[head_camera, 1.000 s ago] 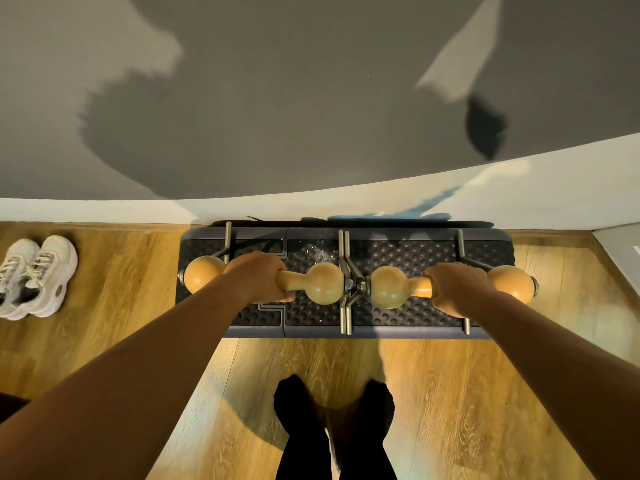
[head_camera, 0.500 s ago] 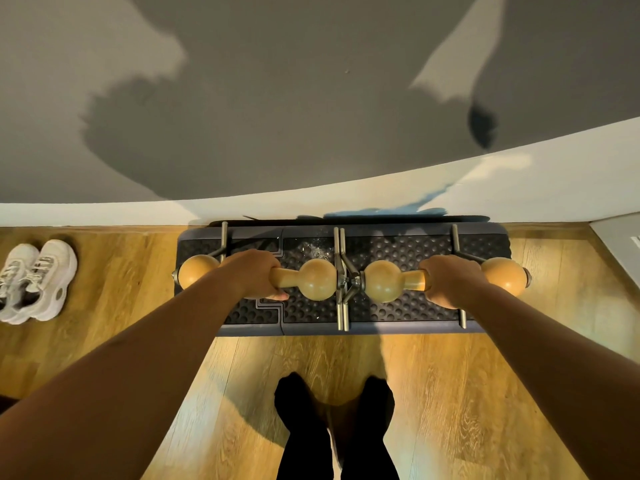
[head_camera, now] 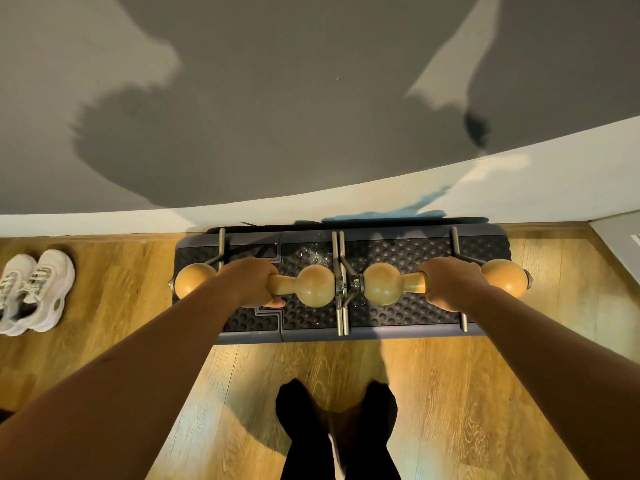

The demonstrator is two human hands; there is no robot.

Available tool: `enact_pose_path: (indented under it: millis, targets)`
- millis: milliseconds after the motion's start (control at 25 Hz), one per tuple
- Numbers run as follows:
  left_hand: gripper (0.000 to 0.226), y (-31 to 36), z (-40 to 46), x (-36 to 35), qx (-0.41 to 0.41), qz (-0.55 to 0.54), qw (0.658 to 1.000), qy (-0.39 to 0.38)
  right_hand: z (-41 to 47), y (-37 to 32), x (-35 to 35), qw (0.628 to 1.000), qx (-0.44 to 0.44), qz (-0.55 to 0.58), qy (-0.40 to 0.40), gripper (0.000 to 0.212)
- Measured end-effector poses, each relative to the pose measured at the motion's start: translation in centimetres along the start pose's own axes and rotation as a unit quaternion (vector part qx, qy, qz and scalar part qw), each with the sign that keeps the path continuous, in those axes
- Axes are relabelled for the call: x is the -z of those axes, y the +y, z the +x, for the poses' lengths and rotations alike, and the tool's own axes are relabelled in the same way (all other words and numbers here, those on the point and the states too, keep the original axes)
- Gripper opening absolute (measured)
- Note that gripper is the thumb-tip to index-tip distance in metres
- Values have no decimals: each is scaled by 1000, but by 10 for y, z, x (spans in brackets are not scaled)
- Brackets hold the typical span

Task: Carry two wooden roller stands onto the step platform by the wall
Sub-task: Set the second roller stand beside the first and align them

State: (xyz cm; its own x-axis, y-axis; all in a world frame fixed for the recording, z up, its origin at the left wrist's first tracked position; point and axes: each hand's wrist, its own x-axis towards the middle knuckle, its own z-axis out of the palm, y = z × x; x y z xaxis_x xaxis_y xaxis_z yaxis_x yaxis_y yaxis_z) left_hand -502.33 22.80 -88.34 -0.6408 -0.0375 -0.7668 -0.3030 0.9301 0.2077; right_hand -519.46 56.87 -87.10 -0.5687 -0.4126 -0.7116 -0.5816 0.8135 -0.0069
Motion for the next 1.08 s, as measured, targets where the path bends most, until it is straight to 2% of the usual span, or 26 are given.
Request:
enact_pose_path:
  millis: [360,1080]
  targets:
    - [33,4,-2,2,17,8,1000,15,-4,-1,1,1000,4,2,10,16]
    - [29,-3,-8,-4,-36,-6,997,67,-7,-7,4,1000,11,-18,22,18]
